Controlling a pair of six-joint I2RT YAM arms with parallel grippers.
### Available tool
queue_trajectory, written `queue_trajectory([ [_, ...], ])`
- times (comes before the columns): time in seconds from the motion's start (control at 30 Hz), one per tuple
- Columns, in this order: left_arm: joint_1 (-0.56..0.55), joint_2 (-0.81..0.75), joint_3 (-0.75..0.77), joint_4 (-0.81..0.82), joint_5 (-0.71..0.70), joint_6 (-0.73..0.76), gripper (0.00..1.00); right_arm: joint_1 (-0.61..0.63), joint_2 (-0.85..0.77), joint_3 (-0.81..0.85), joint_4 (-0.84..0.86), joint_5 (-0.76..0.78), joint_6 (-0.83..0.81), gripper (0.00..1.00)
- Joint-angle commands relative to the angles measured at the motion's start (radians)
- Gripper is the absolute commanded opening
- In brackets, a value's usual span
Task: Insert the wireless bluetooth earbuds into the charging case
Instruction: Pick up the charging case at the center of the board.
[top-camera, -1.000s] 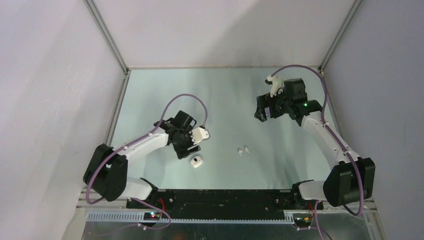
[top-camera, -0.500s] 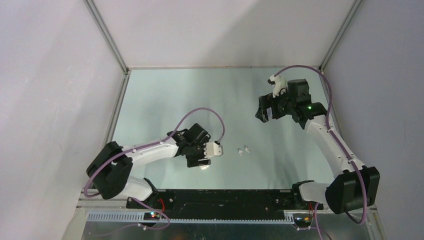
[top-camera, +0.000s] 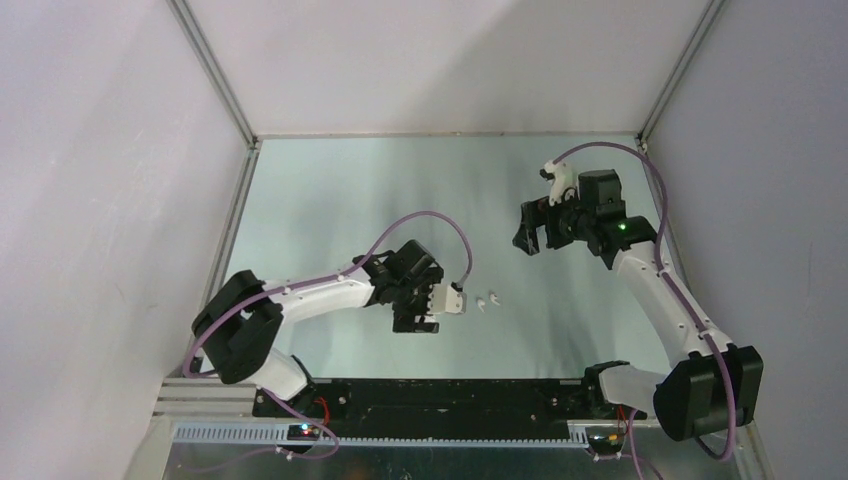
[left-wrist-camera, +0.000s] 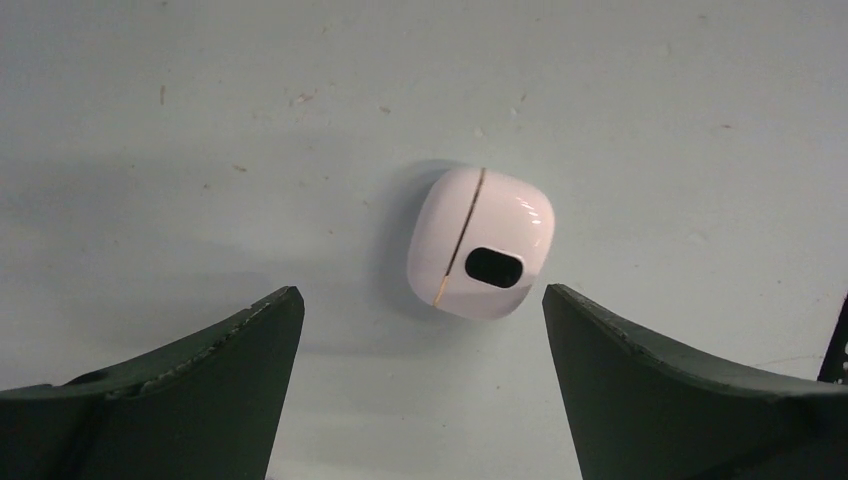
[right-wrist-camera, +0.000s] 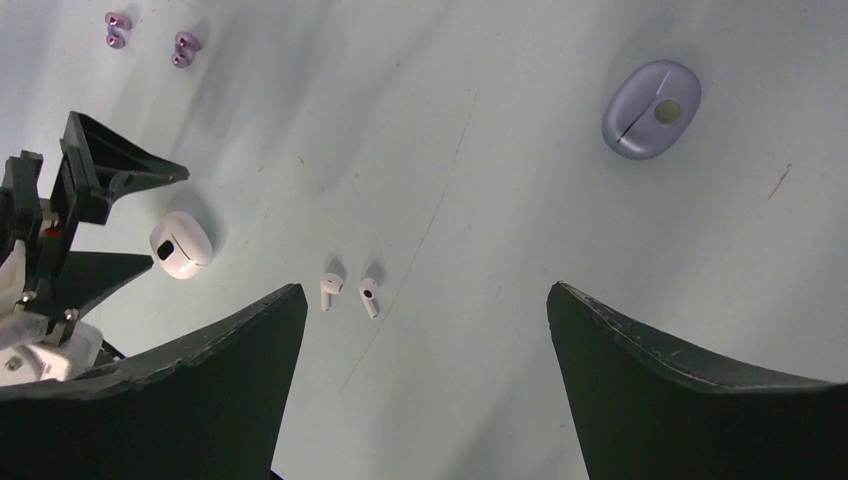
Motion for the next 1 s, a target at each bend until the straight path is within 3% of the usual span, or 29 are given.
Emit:
queue_trajectory([
  [0.0,0.004,-0.007,0.042,-0.023,0.121,0.167,0.95,-0.017,-0.042,-0.008,0.015,-0.022,0.015,0.95],
  [0.17,0.012,0.052,0.100,-0.123,0.202,0.294,0.85,-0.030,-0.048,-0.006,0.004,-0.020,0.003,0.95],
  [0.43,0.011,0.089,0.114,-0.138,0.193,0.243,0.69,-0.041,-0.051,-0.006,0.003,-0.024,0.006,0.95],
  [0.63,0.008,0.098,0.117,-0.130,0.174,0.224,0.73,-0.042,-0.048,0.000,0.005,-0.023,0.009,0.95],
  [0.97,-0.014,0.139,0.127,-0.117,0.100,0.253,0.68,-0.041,-0.040,0.015,0.002,-0.020,0.005,0.95],
])
